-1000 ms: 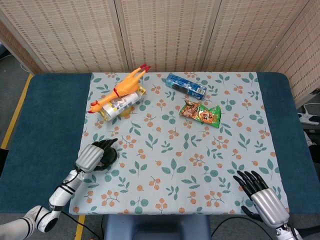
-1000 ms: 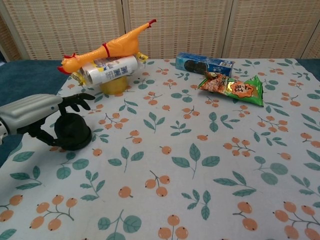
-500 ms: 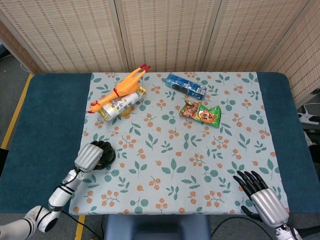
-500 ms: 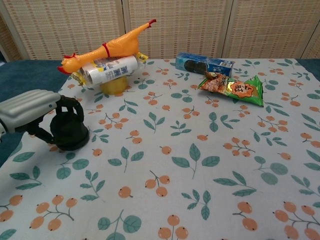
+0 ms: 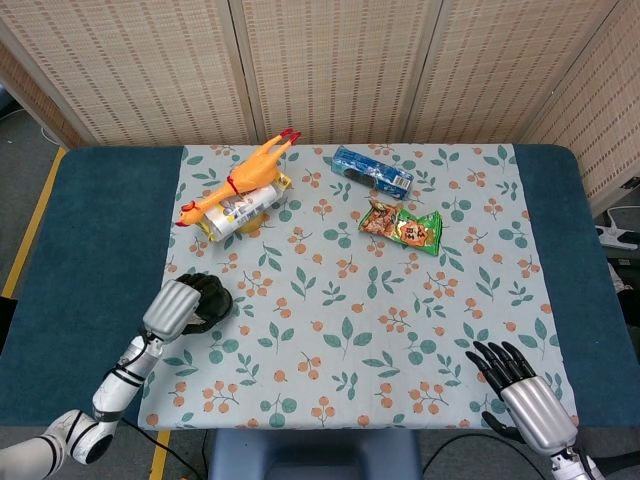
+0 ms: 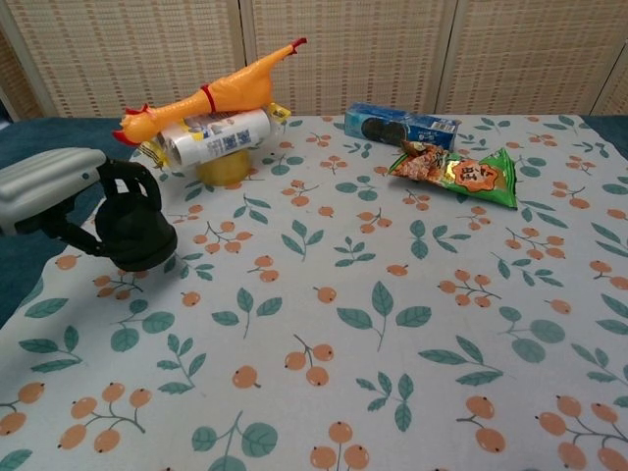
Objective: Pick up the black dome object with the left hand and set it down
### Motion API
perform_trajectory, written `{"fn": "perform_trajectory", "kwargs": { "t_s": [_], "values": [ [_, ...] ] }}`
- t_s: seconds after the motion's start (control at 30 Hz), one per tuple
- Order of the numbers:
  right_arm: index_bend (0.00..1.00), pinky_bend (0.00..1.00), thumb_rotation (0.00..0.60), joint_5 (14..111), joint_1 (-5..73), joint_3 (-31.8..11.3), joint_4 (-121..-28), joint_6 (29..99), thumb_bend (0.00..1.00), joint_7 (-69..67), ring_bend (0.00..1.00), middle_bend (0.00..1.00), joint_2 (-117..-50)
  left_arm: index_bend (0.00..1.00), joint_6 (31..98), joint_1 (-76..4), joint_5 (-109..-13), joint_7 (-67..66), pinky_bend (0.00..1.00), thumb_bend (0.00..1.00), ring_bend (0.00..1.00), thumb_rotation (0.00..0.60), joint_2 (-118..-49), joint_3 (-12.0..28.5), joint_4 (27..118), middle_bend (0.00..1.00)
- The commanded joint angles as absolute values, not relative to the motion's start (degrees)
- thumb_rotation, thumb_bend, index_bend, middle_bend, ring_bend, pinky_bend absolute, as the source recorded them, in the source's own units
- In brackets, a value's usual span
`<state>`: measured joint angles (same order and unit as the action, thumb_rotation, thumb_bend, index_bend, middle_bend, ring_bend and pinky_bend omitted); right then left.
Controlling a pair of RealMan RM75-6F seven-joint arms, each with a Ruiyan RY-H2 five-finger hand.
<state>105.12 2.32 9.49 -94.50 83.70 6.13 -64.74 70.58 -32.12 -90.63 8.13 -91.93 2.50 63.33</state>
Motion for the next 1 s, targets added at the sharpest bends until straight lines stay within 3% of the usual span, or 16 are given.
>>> {"fn": "perform_trajectory", "kwargs": {
  "t_s": [0.03, 0.27, 0.37, 0.57, 0.83, 0.93, 1.0],
  "values": [
    [0.00, 0.00, 0.600, 105.2, 2.3, 9.5, -94.5, 83.8, 0.16, 6.2, 0.00, 0.00, -64.7, 0.55, 68.8, -31.8, -89.6, 8.4, 0.70, 0.58, 0.58, 0.600, -92.3, 1.8, 62.5, 0.61],
    [0.00, 0.00, 0.600, 105.1, 2.3, 9.5, -94.5, 83.6, 0.16, 6.3, 0.00, 0.00, -64.8, 0.54, 65.3, -31.3, -89.5, 12.7, 0.70, 0.58, 0.58, 0.600, -94.3, -0.9, 61.7, 0.60],
    [0.00, 0.00, 0.600, 105.0, 2.3, 9.5, -94.5, 83.5, 0.16, 6.2, 0.00, 0.00, -64.7, 0.55, 64.0, -31.8, -88.2, 16.6, 0.69, 0.59, 0.58, 0.600, -93.1, 0.1, 64.8, 0.60],
    [0.00, 0.00, 0.600, 104.9, 2.4, 9.5, -94.6, 83.4, 0.16, 6.1, 0.00, 0.00, -64.6, 0.54, 67.8, -31.4, -88.4, 18.2, 0.68, 0.60, 0.57, 0.600, -93.6, 2.0, 64.2, 0.60],
    [0.00, 0.00, 0.600, 104.9, 2.3, 9.5, -94.7, 83.5, 0.16, 6.3, 0.00, 0.00, -64.6, 0.54, 65.5, -31.8, -86.4, 21.3, 0.68, 0.62, 0.57, 0.600, -91.9, 3.0, 66.3, 0.60],
    [0.00, 0.00, 0.600, 105.0, 2.3, 9.6, -94.7, 83.5, 0.16, 6.3, 0.00, 0.00, -64.6, 0.55, 69.0, -31.4, -89.7, 11.6, 0.68, 0.63, 0.57, 0.600, -94.0, 1.4, 60.0, 0.60],
    [0.00, 0.00, 0.600, 104.9, 2.3, 9.6, -94.7, 83.3, 0.16, 6.5, 0.00, 0.00, -64.7, 0.56, 77.3, -30.9, -96.6, -3.7, 0.69, 0.64, 0.57, 0.600, -98.0, -0.9, 49.3, 0.60]
  ]
}}
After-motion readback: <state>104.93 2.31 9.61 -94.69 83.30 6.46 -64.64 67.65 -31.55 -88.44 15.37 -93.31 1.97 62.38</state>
